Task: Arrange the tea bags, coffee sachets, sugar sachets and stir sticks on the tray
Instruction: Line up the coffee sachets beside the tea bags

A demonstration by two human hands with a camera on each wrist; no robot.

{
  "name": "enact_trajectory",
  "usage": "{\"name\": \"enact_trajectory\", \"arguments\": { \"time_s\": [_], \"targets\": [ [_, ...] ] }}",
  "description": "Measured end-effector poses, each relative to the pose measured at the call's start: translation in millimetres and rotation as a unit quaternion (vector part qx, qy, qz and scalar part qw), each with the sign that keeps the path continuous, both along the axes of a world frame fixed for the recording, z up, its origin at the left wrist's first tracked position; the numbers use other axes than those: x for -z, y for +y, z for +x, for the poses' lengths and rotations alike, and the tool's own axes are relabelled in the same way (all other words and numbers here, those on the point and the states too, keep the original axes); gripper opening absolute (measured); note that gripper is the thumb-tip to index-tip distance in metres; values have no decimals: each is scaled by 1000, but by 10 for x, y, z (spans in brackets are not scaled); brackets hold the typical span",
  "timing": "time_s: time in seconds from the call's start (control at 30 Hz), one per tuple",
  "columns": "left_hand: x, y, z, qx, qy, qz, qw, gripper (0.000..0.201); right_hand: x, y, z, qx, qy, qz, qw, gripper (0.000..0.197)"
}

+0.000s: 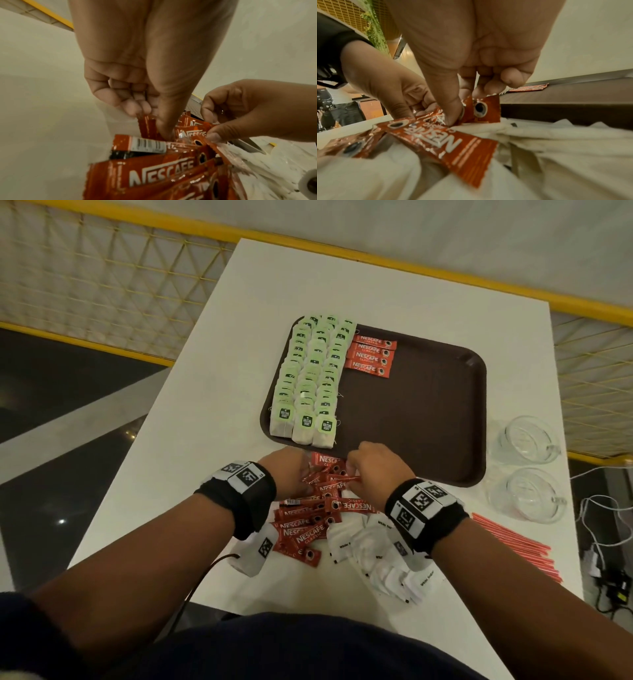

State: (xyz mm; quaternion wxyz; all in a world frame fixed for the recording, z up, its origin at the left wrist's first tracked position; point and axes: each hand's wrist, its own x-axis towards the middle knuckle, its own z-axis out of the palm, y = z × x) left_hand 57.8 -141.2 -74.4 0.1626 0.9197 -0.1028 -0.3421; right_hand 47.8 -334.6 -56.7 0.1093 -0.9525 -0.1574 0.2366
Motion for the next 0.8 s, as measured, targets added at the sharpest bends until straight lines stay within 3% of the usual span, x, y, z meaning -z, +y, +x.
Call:
{"name": "enact_trajectory", "arguments": {
  "time_s": [0.27,0.37,0.6,0.8],
  "targets": [
    [-69,189,76,-14,18,-72,997,18,-10,-123,-4,43,24,75,996,13],
    [-203,284,146,-23,29,-98,994,13,-61,-168,33,89,50,157,982,11],
    [-475,510,329,-132,65,-205,968,15,-208,-285,122,187,128,344,911,12],
    [-585,376,412,-231,151,-351,895,15,-326,-216,241,249,179,457,835,12]
  ]
}}
